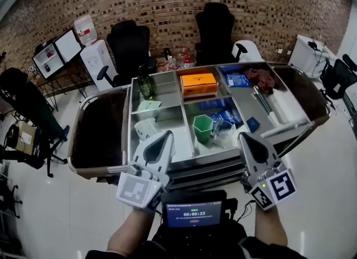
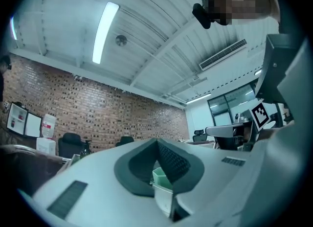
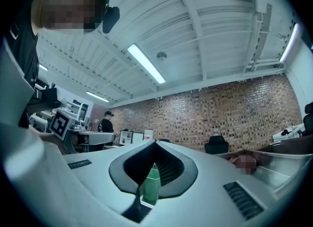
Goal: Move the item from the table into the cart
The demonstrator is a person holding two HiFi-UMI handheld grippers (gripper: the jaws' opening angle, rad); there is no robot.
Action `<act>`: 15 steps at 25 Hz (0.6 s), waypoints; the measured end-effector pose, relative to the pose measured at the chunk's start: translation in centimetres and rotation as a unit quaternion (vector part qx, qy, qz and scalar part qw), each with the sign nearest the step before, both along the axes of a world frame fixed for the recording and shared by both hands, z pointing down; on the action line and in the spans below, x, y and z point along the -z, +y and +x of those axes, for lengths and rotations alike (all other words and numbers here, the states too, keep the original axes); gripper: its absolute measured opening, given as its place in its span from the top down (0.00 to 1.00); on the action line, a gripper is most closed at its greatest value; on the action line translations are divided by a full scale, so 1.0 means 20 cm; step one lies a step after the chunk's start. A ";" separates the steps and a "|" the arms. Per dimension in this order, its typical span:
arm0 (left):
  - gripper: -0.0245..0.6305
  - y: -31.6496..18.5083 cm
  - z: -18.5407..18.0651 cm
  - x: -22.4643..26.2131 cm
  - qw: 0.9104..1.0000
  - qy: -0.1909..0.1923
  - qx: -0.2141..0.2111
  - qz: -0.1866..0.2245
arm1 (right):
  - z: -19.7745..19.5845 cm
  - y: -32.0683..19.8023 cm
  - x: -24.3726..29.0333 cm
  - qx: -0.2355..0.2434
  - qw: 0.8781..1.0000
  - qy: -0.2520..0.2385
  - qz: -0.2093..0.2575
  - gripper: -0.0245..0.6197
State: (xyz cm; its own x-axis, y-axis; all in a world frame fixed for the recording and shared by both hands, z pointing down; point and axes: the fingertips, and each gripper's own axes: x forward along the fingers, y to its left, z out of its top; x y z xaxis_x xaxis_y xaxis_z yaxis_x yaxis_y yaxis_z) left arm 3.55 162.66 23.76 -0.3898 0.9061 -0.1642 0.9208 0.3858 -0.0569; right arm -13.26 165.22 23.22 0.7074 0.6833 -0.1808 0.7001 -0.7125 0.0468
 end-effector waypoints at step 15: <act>0.95 -0.02 0.01 -0.05 1.000 0.014 0.017 -0.006 | -0.08 0.02 -0.07 -0.030 1.000 0.010 0.002 0.95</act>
